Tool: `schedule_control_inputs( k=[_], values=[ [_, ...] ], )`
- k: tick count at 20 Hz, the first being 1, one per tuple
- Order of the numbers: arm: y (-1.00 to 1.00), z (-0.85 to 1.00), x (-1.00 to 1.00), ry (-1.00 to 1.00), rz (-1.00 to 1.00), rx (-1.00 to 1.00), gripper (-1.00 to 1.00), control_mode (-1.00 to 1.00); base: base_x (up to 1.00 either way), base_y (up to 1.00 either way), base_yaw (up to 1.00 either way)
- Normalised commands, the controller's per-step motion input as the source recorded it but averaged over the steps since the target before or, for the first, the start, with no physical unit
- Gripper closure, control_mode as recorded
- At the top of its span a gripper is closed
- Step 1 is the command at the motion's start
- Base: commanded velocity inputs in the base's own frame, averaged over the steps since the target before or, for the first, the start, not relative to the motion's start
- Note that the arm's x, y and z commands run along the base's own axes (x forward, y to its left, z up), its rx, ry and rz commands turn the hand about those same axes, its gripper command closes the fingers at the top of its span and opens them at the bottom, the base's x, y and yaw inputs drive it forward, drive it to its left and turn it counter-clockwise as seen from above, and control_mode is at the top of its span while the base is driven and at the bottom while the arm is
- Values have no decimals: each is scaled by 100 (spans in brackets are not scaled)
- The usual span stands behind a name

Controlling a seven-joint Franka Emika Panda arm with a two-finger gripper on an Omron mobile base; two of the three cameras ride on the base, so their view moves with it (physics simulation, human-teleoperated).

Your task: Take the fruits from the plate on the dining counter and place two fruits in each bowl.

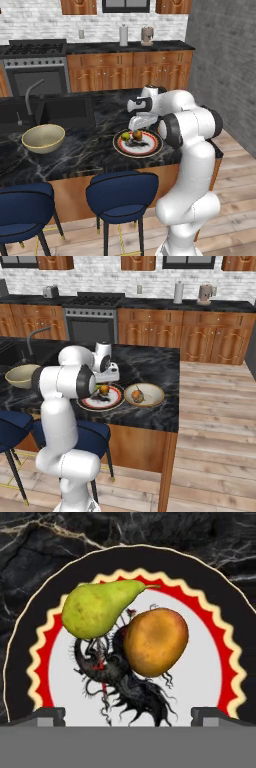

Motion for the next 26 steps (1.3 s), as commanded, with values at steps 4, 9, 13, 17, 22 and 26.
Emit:
schedule_control_inputs(
  k=[4,9,13,17,22,26],
  values=[
    [-4,-21,26,1,0,0,-100,-100,0,0,0],
    [0,-37,28,0,0,0,-100,-100,0,0,0],
    [0,-27,25,0,0,0,-100,-100,0,0,0],
    [0,-27,6,1,0,0,-100,-100,0,0,0],
    [0,-20,13,0,0,0,-100,-100,0,0,0],
    [0,-8,14,0,0,0,-100,-100,0,0,0]
  ],
)
